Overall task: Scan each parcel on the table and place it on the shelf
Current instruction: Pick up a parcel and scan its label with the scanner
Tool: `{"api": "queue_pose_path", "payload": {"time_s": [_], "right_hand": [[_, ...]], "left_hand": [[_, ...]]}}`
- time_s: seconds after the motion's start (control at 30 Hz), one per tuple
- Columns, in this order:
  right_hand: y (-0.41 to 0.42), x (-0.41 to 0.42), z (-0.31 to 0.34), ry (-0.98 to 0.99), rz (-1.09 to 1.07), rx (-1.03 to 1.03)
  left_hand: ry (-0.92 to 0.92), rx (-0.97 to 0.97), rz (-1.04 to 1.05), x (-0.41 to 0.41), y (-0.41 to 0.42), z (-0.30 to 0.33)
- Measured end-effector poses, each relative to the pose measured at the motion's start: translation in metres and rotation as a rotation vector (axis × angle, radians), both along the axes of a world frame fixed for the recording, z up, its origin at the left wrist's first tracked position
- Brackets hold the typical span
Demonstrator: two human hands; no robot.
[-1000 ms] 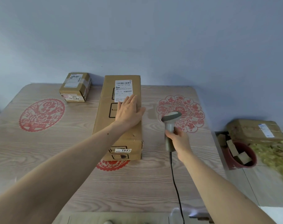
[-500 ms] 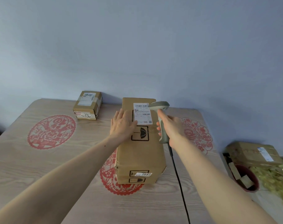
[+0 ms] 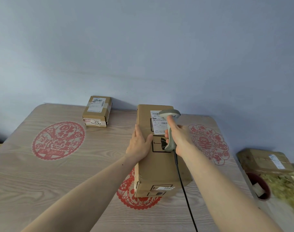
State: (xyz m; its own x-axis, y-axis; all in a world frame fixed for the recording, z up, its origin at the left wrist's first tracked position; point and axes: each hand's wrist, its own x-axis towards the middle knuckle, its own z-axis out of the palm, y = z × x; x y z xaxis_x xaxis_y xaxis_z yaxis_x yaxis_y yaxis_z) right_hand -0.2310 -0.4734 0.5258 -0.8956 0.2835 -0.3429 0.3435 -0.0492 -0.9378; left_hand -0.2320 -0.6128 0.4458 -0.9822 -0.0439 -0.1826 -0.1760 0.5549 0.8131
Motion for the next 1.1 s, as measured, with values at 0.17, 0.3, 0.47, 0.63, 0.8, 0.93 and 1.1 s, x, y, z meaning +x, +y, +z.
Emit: {"api": "queue_pose_path", "payload": {"time_s": [0.17,0.3,0.47,0.63,0.8,0.93,1.1], "right_hand": [[-0.002,-0.003,0.000,-0.024,0.051,0.004],[-0.003,-0.005,0.000,-0.012,0.035,-0.005],[-0.003,-0.007,-0.001,-0.027,0.021,0.003],[-0.003,-0.011,-0.003,-0.042,0.016,0.005],[-0.002,-0.013,-0.006,-0.029,0.003,0.000],[0.000,-0.013,-0.008,-0.011,-0.006,-0.011],[0.004,-0.013,-0.009,0.005,-0.017,-0.027]], "left_hand": [[0.008,-0.036,0.000,0.000,0.000,-0.002],[0.003,-0.051,-0.003,0.000,0.001,-0.002],[-0.002,-0.069,0.008,0.001,0.003,-0.001],[-0.005,-0.070,0.010,0.000,0.002,0.000],[-0.007,-0.066,0.014,0.001,0.002,0.000],[-0.007,-0.073,0.012,0.001,0.003,0.001],[-0.007,-0.088,0.013,0.001,0.003,0.001]]}}
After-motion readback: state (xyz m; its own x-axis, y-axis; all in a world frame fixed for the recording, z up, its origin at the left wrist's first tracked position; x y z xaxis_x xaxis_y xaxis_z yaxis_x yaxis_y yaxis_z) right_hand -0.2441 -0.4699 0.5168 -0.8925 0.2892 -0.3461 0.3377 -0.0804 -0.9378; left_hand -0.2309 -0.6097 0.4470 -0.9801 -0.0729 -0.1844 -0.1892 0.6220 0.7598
